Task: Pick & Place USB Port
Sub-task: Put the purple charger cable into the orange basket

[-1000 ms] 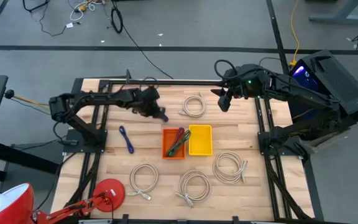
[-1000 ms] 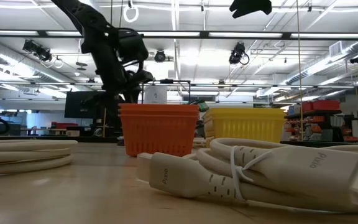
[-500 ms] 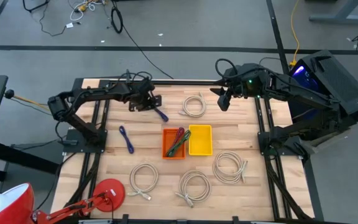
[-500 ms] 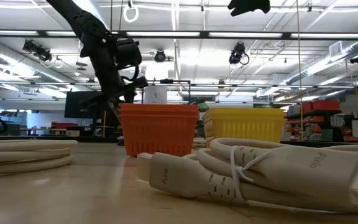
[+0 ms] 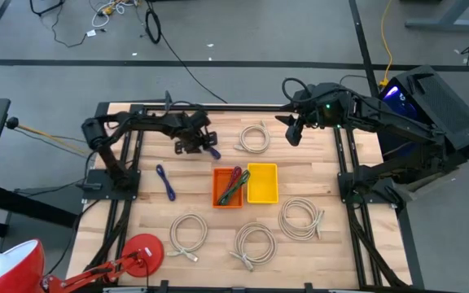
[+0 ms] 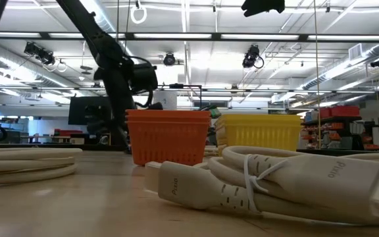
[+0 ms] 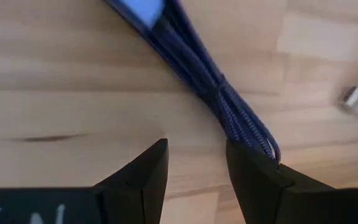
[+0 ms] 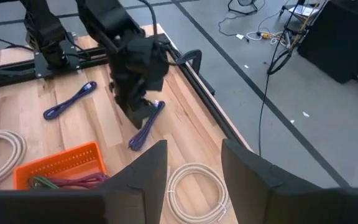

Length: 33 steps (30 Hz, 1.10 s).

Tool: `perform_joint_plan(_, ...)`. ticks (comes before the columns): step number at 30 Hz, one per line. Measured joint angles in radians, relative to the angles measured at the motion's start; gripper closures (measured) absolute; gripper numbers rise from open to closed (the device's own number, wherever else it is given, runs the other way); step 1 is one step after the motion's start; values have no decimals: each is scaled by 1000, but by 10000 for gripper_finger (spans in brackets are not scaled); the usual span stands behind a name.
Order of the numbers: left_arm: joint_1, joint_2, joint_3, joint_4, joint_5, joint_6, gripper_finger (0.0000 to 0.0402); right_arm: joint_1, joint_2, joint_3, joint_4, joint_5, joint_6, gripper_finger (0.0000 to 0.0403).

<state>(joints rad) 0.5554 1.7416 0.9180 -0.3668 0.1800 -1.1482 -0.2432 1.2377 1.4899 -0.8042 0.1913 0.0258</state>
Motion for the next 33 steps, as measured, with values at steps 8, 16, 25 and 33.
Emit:
perform_joint_plan(8, 19, 24, 1, 77, 18, -72, 232, 2, 0, 0, -10, -27, -8, 250)
perform_joint_plan(16, 44, 18, 2, 200, 26, -116, 234, 2, 0, 0, -10, -27, -35, 250)
perform_joint_plan(25, 48, 31, 0, 92, 18, -97, 264, 2, 0, 0, 0, -27, -38, 250)
perform_joint_plan(33, 51, 33, 2, 284, 48, -121, 268, 2, 0, 0, -4, -27, -39, 250)
